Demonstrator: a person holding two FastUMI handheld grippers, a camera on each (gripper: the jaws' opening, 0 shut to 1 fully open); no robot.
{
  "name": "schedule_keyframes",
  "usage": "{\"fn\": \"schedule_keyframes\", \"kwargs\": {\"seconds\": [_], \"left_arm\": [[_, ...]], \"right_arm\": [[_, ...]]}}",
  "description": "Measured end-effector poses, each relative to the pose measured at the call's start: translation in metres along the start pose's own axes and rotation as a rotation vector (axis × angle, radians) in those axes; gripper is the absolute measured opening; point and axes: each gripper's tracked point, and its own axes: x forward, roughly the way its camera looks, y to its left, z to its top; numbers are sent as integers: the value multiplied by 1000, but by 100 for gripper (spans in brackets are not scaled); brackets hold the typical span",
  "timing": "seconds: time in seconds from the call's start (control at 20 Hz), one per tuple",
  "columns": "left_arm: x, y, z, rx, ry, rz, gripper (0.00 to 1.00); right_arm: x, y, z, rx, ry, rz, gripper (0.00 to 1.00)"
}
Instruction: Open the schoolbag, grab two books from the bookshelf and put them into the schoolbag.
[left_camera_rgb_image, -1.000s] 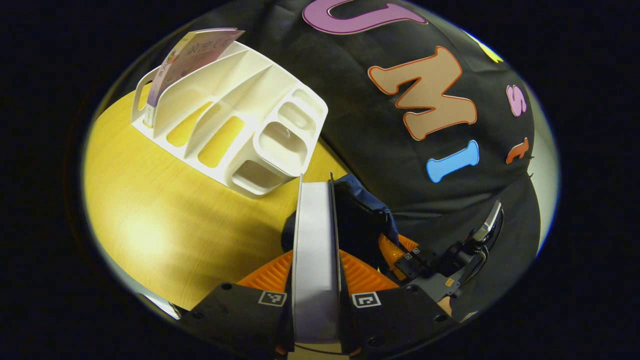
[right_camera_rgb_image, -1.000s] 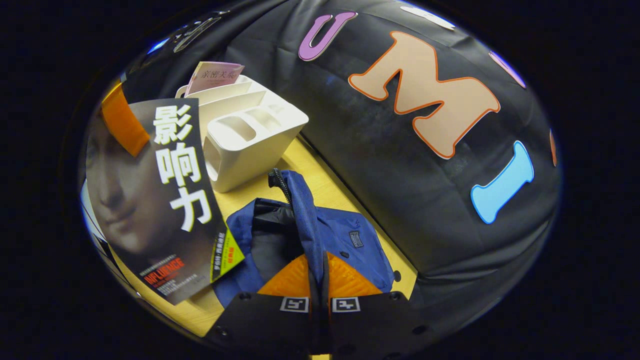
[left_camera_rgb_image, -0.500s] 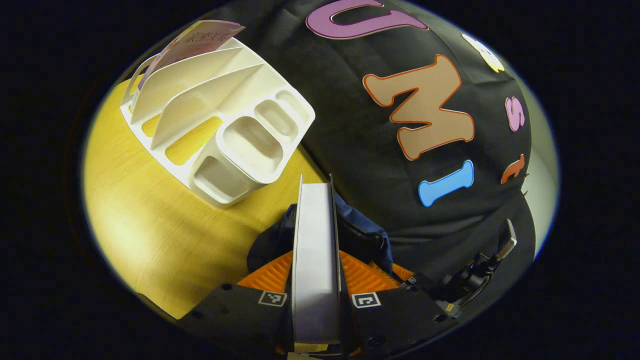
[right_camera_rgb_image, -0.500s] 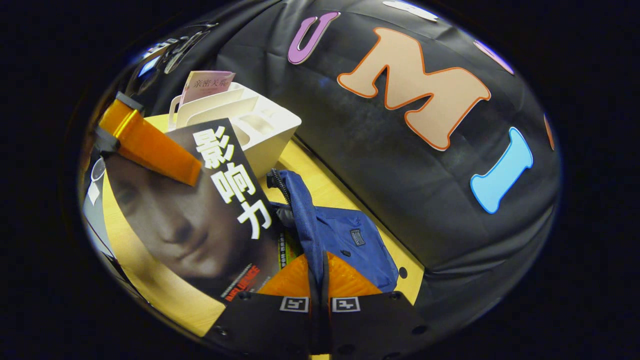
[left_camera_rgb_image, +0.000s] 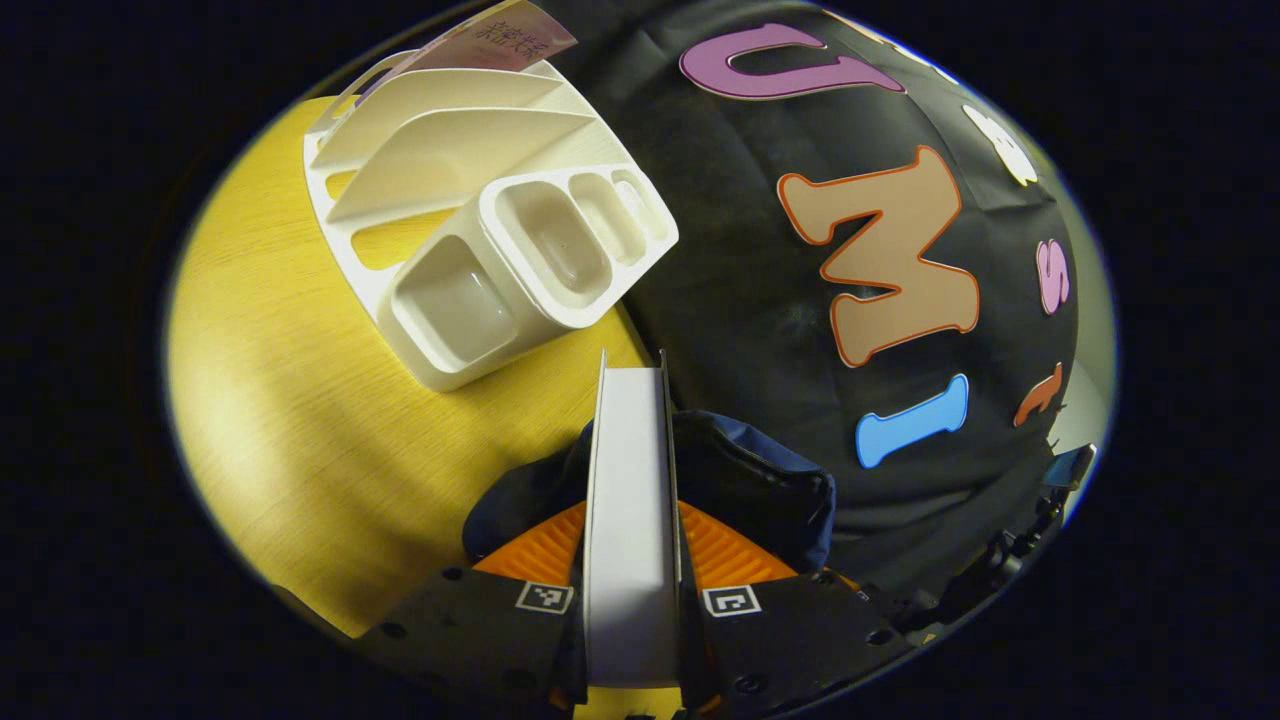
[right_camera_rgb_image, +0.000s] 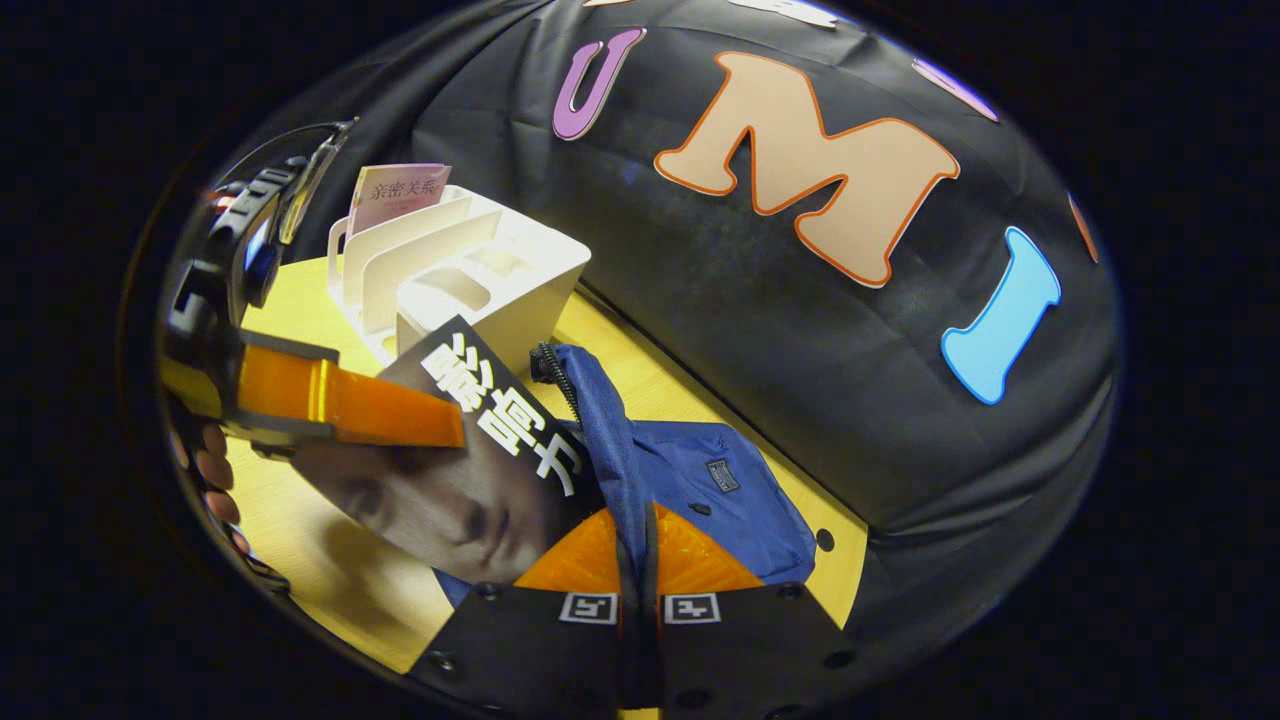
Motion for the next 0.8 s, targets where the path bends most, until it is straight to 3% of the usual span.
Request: {"fn": "schedule_keyframes", "kwargs": {"seconds": [0.35, 0.8], "left_arm": [[41, -10, -17, -57, -62, -25, 33], [78, -19, -73, -142, -30, -67, 34]], "right_arm": [[-1, 5, -6, 63, -9, 38, 3], [-9, 8, -4, 109, -20, 96, 3]]}}
